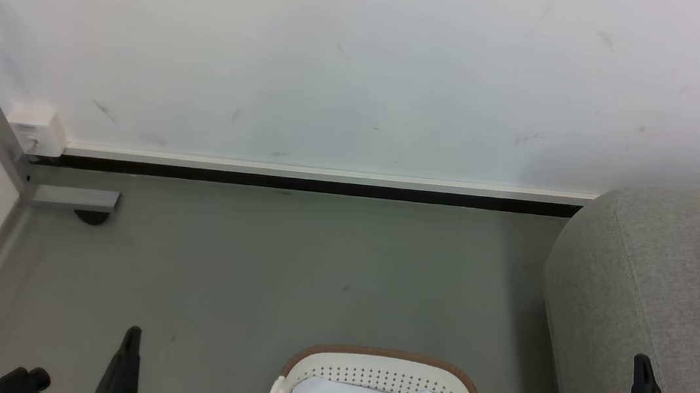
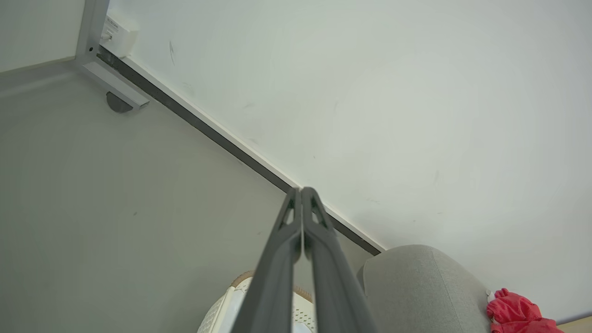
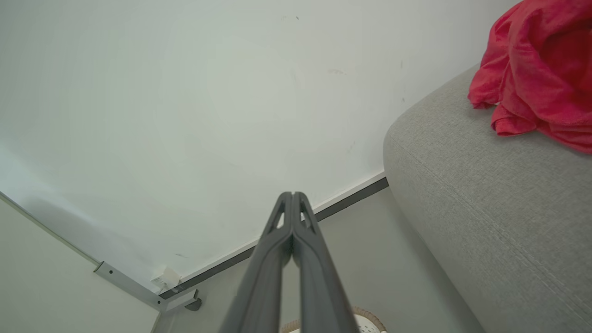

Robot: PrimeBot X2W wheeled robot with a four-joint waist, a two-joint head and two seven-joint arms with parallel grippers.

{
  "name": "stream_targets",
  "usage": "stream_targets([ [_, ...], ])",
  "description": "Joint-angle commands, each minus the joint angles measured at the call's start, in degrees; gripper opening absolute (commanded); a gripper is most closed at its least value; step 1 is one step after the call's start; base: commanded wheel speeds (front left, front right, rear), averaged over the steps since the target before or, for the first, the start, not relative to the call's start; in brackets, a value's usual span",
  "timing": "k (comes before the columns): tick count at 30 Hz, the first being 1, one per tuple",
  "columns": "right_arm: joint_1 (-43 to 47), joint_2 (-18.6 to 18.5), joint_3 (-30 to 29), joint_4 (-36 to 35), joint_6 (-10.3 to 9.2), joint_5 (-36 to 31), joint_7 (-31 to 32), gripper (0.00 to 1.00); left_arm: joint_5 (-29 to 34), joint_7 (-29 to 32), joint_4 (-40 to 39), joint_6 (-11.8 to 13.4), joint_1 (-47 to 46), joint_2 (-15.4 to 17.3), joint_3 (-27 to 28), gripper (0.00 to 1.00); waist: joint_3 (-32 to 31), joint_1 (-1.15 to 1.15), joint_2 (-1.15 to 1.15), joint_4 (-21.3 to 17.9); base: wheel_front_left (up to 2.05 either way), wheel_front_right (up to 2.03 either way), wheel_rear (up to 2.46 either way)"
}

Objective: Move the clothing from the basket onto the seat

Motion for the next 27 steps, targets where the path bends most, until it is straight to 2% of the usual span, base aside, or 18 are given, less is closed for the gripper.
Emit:
stream_targets([
  [1,-1.5,-0.43,-0.32,-0.51,-0.04,2.21,0.49,0.0,-2.42,0.61,-0.91,-0.24,-1.44,0.35,0.3,0.0,0.01,0.0,0.0,0.05,0.0,0.0,0.0],
  [27,-2.63,-0.47,-2.18,0.28,-0.06,19.4,5.09,0.0,-20.09,5.31,-1.52,-0.46,-2.59,0.46,1.68,0.0,0.22,0.0,0.0,0.81,0.0,0.0,0.0],
])
